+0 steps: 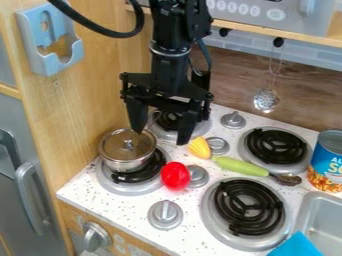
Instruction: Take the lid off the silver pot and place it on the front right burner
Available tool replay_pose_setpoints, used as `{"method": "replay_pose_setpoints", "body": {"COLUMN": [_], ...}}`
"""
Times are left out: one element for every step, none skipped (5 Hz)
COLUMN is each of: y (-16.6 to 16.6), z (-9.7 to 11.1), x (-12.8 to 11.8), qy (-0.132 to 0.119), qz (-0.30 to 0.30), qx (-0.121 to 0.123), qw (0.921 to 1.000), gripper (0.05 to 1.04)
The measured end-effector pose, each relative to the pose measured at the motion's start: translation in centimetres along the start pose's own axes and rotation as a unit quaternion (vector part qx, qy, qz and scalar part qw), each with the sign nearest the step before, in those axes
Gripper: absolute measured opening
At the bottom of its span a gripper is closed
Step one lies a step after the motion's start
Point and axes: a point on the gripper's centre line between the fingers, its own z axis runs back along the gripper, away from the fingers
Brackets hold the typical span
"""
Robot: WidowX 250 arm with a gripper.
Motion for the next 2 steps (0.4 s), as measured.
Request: {"method": "replay_pose_setpoints", "body": {"y": [0.1,1.8], "z": [-1.0,-2.9], "x": [-0.2,0.8], "qy": [0.016,0.036], "qz": [0.001,0.029], "qx": [0.006,0.016], "qw": [0.9999,0.9988], "gripper": [1.002,1.001]}}
